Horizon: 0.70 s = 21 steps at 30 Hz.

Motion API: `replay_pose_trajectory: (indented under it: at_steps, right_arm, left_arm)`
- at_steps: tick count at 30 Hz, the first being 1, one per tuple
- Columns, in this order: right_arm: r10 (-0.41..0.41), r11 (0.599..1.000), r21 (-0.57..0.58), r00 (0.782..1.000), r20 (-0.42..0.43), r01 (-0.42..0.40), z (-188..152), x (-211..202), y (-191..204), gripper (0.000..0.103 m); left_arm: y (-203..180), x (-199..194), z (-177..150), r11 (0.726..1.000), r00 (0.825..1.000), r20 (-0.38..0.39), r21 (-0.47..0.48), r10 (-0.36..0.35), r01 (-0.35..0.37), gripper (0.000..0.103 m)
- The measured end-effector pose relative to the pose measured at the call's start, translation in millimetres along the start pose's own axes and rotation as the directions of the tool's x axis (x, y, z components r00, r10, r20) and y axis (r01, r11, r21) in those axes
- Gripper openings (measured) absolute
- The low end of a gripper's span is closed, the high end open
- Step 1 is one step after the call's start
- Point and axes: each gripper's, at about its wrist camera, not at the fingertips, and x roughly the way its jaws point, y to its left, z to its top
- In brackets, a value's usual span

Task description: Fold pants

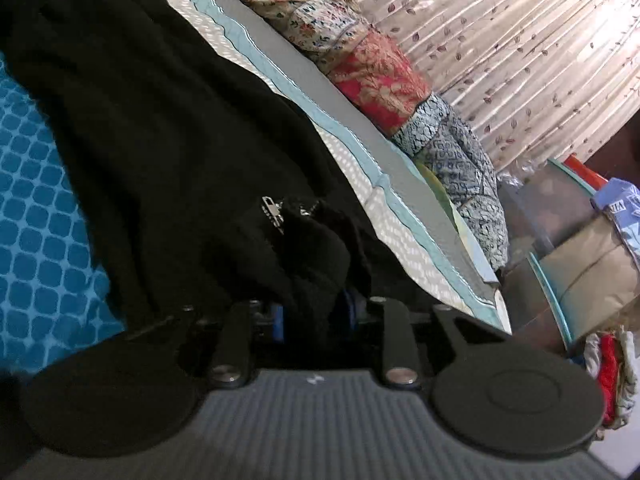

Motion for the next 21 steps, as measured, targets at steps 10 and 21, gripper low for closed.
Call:
replay_pose_trajectory:
  at_steps: [10,21]
  right_arm:
    - [0.259,0.86,0.418,0.956,0.136,-0.292,-10,-56,-87,0.061]
    - [0.399,0.391,0.903,0.917,0.011,-0.181,-47,49,-92,0.043]
  left_arm:
    - [12,-9,-15,0.998,0.996,0.06,0.024,-0.067,0.066,0.09]
    - [36,-28,-24,0.993,0.987,0.113,-0.003,-0.115,0.116,0.09]
